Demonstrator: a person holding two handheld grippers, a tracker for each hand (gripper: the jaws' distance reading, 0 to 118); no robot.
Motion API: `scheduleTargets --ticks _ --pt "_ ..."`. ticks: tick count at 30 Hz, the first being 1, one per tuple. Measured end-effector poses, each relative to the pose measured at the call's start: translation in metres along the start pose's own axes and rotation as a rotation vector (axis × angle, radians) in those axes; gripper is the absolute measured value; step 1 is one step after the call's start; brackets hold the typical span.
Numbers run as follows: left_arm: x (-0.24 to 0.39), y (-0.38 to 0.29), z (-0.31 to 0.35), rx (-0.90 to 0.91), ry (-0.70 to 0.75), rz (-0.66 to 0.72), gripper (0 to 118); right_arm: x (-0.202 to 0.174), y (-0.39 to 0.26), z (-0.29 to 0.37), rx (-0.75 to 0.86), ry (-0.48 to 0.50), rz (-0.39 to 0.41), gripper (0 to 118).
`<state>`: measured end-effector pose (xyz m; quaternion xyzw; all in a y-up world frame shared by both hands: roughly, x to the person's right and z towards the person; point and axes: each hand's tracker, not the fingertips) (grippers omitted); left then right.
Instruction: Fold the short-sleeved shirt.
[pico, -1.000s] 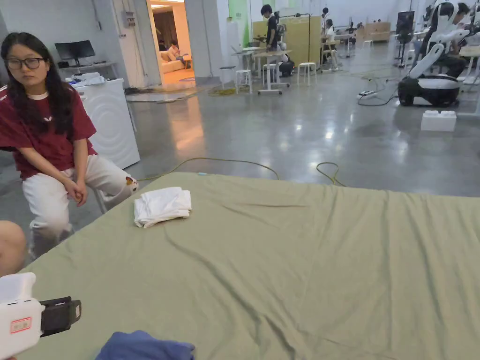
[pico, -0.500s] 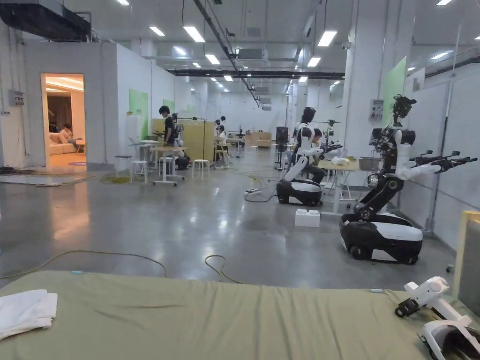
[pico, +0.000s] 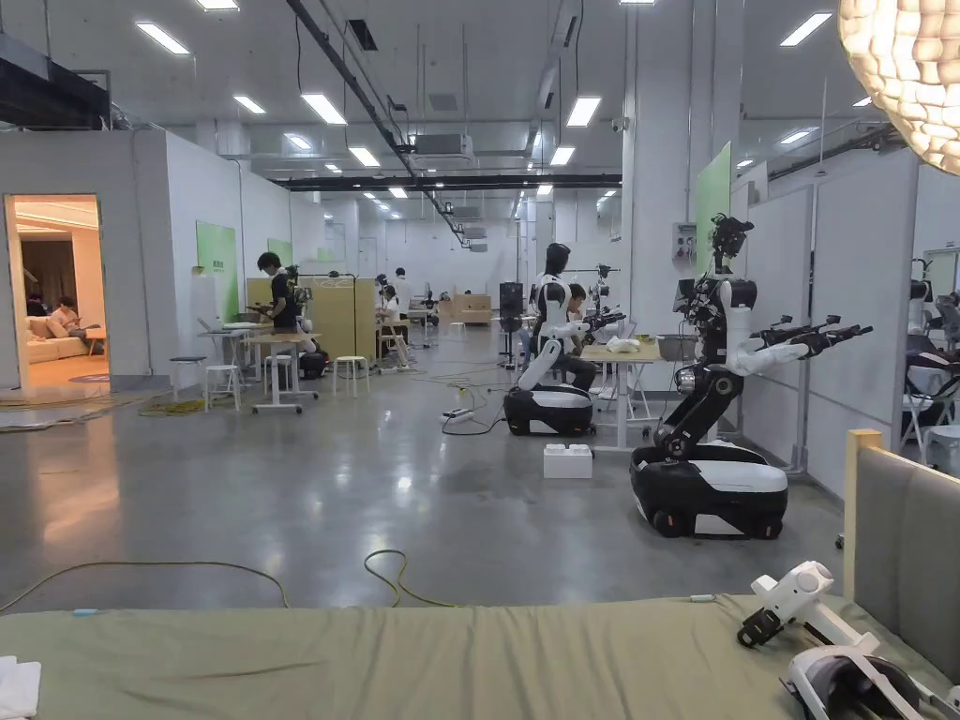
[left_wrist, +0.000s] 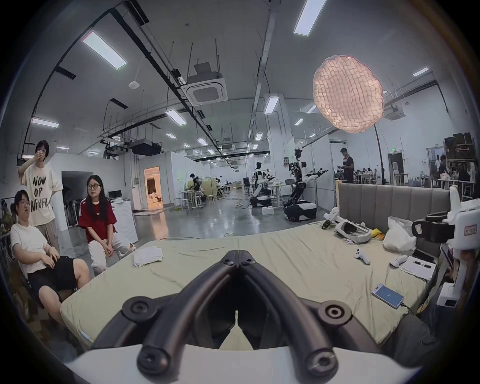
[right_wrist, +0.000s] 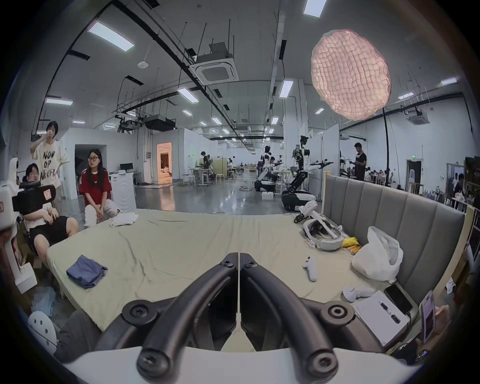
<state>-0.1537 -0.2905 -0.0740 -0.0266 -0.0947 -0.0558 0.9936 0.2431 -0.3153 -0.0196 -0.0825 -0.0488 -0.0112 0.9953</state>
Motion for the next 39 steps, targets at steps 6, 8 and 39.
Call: scheduleTargets --ticks 6,8,39 --pt "-0.010 -0.002 -0.002 -0.009 -0.029 0.039 75 0.002 -0.004 -0.005 -0.006 0.008 -0.023 90" --pt "-0.010 -0.001 -0.004 -0.027 -0.034 0.056 81 -0.002 -0.005 -0.005 -0.003 0.008 -0.016 90" --pt "-0.014 -0.003 0.004 0.013 -0.030 0.124 112 -0.019 0.003 -0.012 0.038 0.062 -0.040 118"
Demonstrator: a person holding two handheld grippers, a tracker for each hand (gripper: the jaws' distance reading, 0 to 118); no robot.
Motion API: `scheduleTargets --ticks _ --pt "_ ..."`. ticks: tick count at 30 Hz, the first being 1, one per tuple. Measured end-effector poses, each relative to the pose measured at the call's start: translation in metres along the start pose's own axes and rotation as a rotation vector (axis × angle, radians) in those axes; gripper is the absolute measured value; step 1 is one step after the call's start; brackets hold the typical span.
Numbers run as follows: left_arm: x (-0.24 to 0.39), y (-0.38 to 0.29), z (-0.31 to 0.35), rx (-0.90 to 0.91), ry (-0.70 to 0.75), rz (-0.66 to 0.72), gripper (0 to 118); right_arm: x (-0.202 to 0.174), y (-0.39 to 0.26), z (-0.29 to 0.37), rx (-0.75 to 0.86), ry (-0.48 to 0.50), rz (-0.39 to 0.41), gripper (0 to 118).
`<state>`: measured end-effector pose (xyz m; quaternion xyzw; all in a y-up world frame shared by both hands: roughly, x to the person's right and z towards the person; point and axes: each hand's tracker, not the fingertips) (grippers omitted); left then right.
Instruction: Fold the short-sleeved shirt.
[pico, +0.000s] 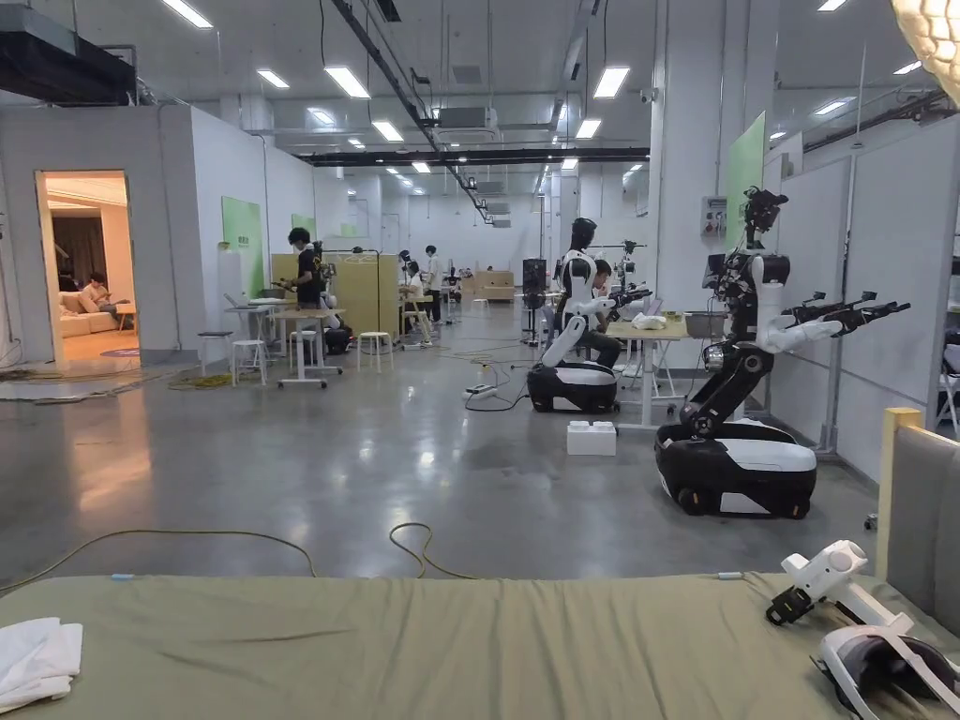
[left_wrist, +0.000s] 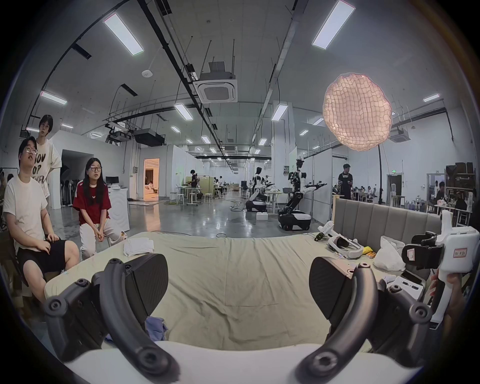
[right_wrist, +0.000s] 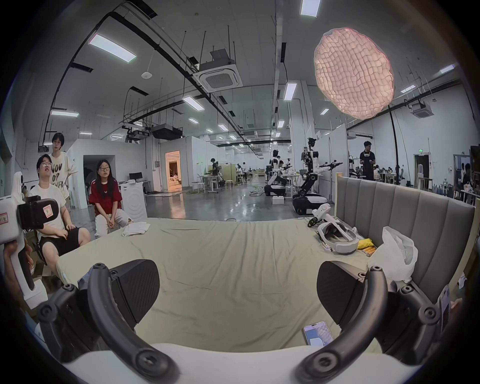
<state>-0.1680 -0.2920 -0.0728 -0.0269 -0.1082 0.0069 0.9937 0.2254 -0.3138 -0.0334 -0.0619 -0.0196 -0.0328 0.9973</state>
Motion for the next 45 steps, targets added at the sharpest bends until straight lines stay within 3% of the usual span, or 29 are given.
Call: scheduleTargets --ticks 13,17,19,25,31,39,45 --pt "0.004 0.000 -0.002 0.001 -0.014 0.011 112 -0.002 0.005 -0.004 -0.045 0.072 -0.040 118" --pt "0.002 -0.003 -0.004 -0.014 -0.011 0.027 112 0.000 0.013 -0.009 -0.124 0.137 -0.177 118" --pt "0.002 -0.004 -0.005 -0.024 -0.011 0.038 112 -0.002 0.017 -0.012 -0.160 0.101 -0.246 118" --pt "0.002 -0.007 -0.009 -0.041 -0.022 0.064 112 -0.019 0.030 -0.019 -0.334 -0.059 -0.222 118" --pt "0.005 -0.008 -0.013 -0.051 -0.037 0.064 112 -0.011 0.014 -0.027 -0.333 0.000 -0.388 118" --pt "0.007 -0.008 -0.013 -0.059 -0.046 0.062 112 -0.004 0.009 -0.030 -0.355 -0.046 -0.375 118" --pt "0.007 -0.008 -0.013 -0.067 -0.046 0.055 112 -0.011 0.007 -0.035 -0.406 -0.144 -0.319 118"
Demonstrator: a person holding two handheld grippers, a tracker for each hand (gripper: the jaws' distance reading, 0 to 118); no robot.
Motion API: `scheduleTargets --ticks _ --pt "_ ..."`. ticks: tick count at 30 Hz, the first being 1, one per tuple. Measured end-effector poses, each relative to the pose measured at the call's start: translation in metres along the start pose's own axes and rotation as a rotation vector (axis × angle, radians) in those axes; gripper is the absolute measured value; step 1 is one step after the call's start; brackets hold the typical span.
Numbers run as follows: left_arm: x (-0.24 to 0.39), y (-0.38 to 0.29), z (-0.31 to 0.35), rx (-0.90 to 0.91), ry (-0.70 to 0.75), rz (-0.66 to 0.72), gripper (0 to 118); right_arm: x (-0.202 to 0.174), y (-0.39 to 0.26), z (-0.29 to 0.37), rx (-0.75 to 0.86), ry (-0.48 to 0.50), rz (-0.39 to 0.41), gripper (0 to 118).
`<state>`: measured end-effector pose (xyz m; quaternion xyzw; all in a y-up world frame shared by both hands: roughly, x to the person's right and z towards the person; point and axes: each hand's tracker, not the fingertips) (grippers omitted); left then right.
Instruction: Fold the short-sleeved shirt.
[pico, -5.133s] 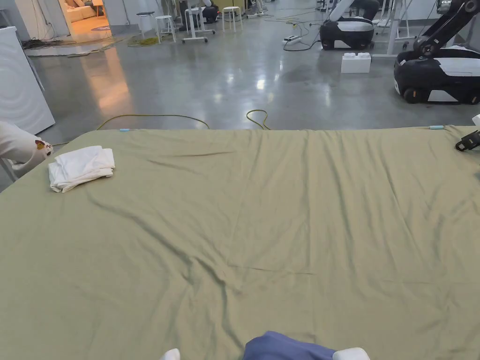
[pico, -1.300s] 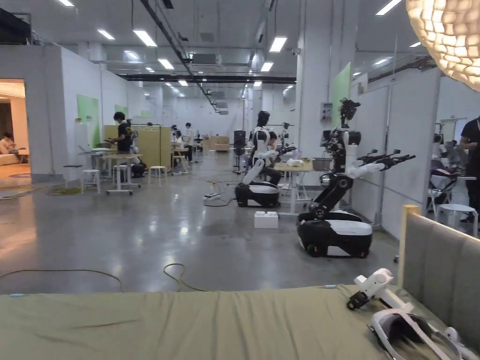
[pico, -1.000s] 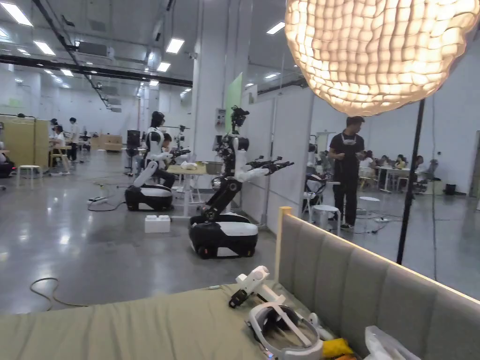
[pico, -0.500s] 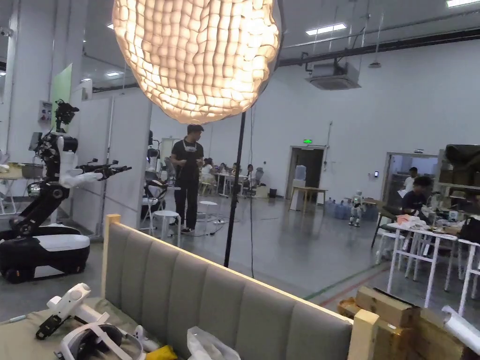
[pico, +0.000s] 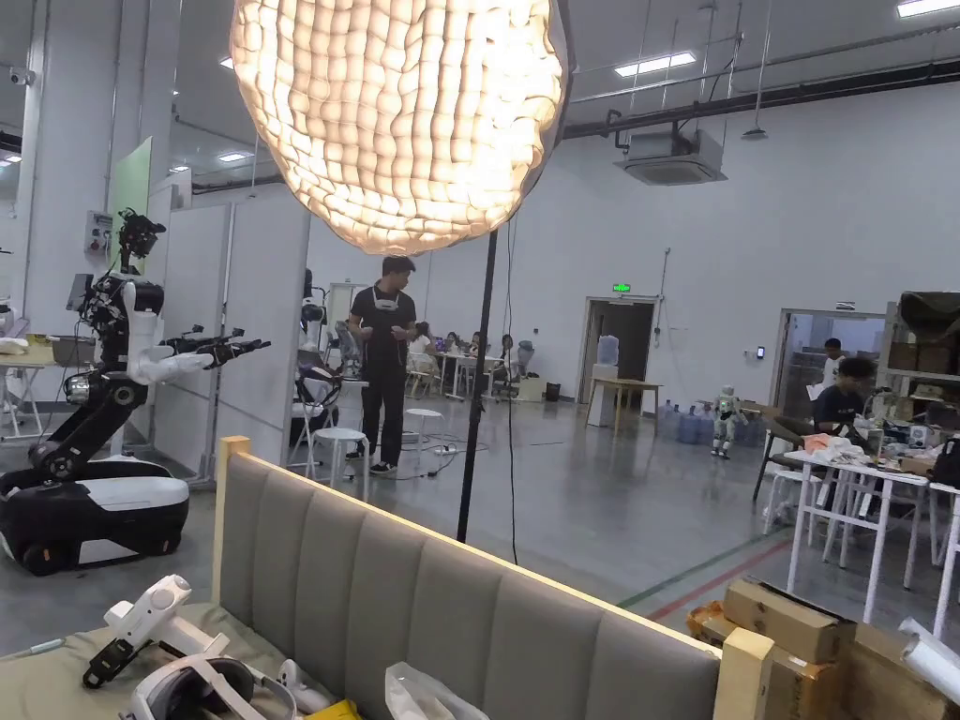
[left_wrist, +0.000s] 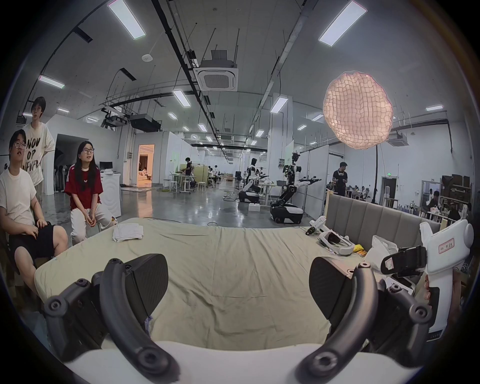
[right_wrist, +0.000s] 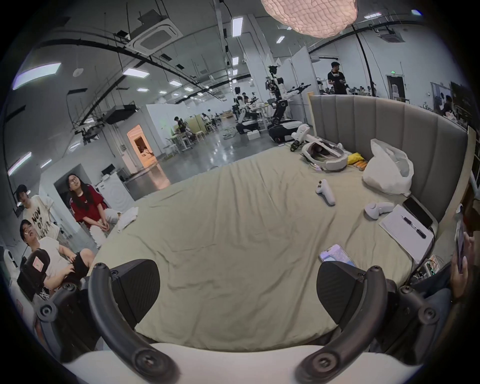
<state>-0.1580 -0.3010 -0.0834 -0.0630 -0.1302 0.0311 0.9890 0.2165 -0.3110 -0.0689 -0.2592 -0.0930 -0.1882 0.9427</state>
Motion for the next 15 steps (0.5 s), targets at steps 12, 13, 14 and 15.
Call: scheduleTargets --ticks 12,13,14,15 --pt "-0.0007 0.0012 0.0016 0.002 -0.001 0.003 112 -0.0025 -0.0022 0.0002 0.049 -0.064 0.024 117" --pt "-0.0005 0.0011 0.0015 0.001 -0.002 0.004 112 -0.0008 -0.0039 0.0016 0.069 -0.039 0.026 117" --pt "-0.0003 0.0011 0.0014 0.001 -0.003 0.004 112 0.0004 -0.0044 0.0037 0.085 -0.006 0.021 117" --pt "-0.0001 0.0011 0.0013 0.000 -0.005 0.004 112 0.0013 -0.0041 0.0057 0.090 0.024 -0.002 117"
